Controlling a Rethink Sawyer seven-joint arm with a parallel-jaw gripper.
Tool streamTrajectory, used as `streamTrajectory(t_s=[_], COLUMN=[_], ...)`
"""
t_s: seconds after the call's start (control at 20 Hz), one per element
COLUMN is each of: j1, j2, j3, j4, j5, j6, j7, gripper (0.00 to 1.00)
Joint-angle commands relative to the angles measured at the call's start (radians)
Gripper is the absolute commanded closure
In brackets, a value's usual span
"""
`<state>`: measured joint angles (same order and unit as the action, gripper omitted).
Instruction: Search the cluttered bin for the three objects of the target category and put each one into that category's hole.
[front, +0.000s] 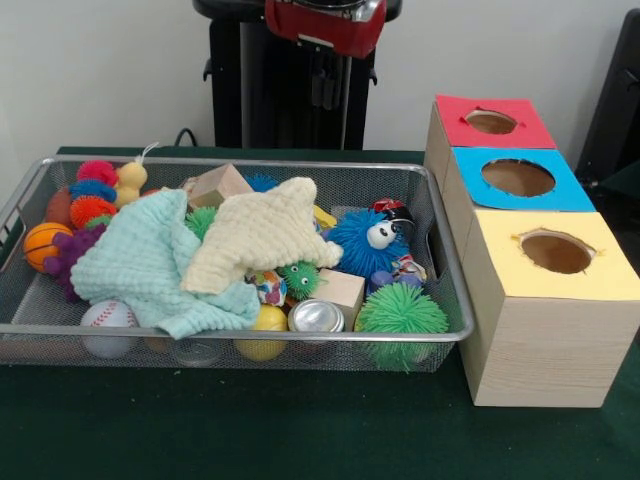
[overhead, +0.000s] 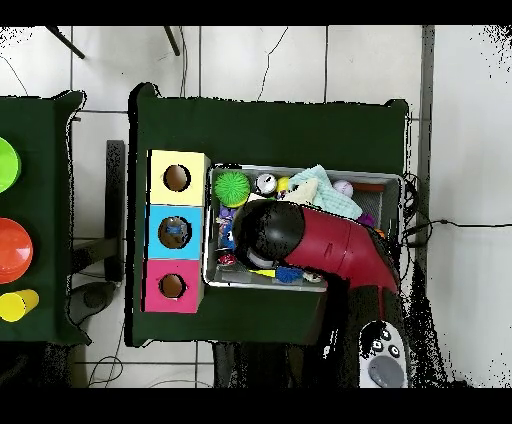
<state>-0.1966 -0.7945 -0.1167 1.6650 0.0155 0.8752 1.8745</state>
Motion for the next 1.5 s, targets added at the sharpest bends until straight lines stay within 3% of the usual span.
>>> streamTrajectory(t_s=[0.05,0.25,0.4,0.8,1.1,1.5], j1=[-0.026,-0.05,-0.063,-0.09,-0.092,-0.059], j2=[-0.074,-0.107,-0.108,0.003,0.034,0.13], j3=[0.007,0.016,0.026,0.078,0.099,0.123], j4=[0.14,0.248,0.274,0.088,0.032,-0.042], j5=[-0.075,-0.074,-0.074,-0.053,-0.048,-0.051], j6=[-0.013,-0.097,-0.145,-0.085,-0.081,-0.154], j7=[-0.017,-0.033,-0.02,0.028,0.027,0.055], gripper=[1.0,1.0,1.0,1.0,1.0,1.0])
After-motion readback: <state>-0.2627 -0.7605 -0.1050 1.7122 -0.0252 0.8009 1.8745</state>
